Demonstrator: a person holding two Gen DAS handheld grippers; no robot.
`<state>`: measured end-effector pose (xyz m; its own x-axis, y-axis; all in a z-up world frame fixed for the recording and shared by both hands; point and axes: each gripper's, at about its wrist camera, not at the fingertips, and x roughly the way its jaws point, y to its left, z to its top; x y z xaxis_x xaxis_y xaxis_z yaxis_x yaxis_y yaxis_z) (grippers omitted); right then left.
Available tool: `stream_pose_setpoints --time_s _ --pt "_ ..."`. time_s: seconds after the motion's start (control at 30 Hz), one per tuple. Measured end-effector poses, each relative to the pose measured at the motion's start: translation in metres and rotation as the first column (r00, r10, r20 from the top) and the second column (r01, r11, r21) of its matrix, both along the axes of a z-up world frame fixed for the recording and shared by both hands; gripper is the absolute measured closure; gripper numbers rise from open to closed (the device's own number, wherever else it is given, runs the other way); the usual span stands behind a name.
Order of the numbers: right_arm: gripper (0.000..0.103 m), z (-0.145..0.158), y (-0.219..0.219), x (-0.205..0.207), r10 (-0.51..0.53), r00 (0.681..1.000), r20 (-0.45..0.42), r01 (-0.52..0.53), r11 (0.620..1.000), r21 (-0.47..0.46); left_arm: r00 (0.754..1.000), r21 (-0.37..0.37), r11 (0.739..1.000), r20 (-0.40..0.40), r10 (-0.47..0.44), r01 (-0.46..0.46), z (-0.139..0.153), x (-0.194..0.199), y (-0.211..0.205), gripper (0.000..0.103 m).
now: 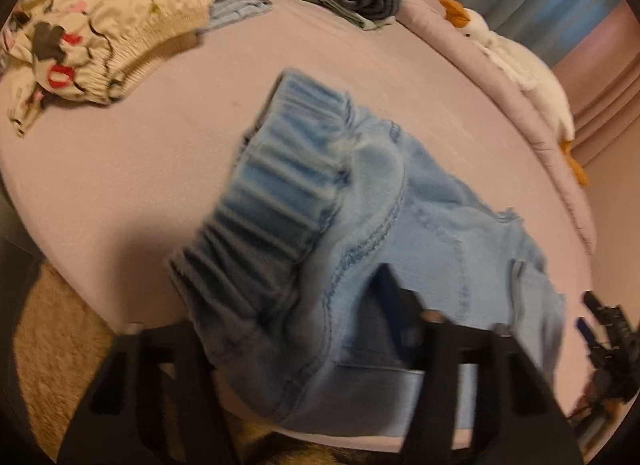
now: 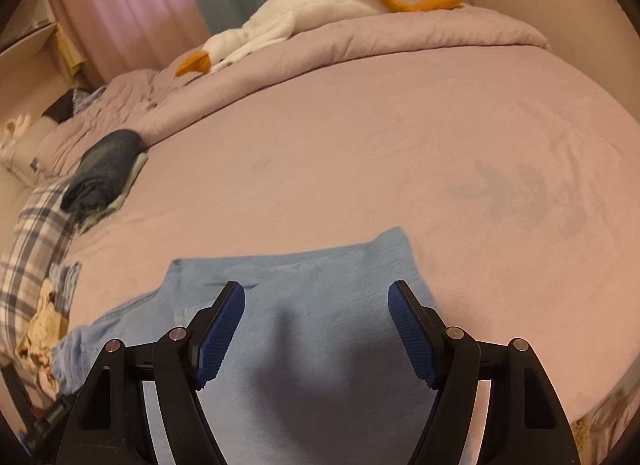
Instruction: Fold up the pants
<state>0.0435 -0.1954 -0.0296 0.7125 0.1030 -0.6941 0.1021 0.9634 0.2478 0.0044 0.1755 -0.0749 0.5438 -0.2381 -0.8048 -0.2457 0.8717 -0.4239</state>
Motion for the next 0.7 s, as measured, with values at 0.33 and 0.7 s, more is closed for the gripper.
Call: stream_pose_setpoints --time_s 0.33,0.7 --pt "0.029 0.009 -0.007 -0.009 -0.004 0.999 0.034 0.003 1.000 0.029 0.960 0.028 0.987 0.231 -0.159 0.157 0.099 -0.012 -0.053 0.076" --pt "0.029 0.025 -0.042 -0.033 -0.087 0.991 0.103 0.078 0.993 0.092 0.756 0.135 0.801 0.272 -0.595 0.583 0.108 0.000 -0.226 0.076"
